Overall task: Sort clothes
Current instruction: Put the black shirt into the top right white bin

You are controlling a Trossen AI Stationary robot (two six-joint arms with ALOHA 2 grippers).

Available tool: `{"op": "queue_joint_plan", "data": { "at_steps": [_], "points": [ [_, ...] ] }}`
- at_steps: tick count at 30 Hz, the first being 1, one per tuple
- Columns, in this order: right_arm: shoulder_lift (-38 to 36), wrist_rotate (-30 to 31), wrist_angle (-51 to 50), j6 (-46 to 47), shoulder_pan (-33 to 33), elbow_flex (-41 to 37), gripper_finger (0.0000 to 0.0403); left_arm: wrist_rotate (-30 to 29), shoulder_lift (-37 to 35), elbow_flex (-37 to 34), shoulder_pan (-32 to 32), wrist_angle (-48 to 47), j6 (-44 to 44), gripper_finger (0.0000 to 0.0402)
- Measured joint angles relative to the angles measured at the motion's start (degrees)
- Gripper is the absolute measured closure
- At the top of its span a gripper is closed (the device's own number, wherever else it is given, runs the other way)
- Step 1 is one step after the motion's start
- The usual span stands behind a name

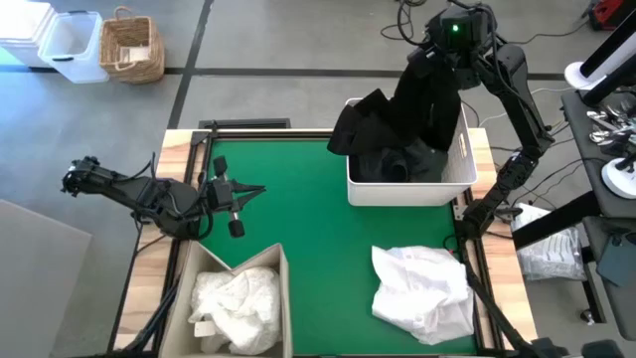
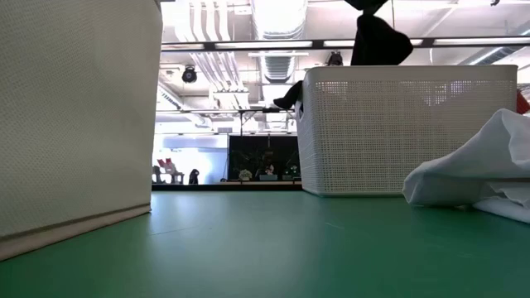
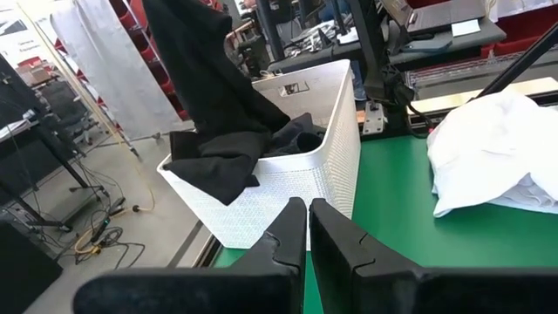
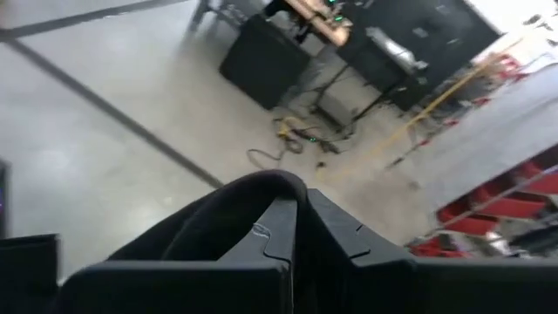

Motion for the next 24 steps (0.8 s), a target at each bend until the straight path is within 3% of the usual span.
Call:
{"op": "queue_joint_plan", "data": {
  "at_steps": [9, 17, 24],
  "points": [
    [0.36, -10.53, -5.46, 5.19, 0.01, 0.00, 0.0390, 0.00, 0.00, 0.00, 0.00, 0.00, -0.21, 0.0401],
    [0.47, -27.64, -9.45, 9.71, 0.01, -0.68, 0.0390, 0.02, 0.00, 0.00, 0.00, -0.01, -0.21, 0.0401],
    [0.49, -39.28, -9.20, 11.35, 0.01, -7.03, 0.0390, 0.06, 0.00, 0.00, -0.02, -0.01, -0.21, 0.0401]
  ]
}}
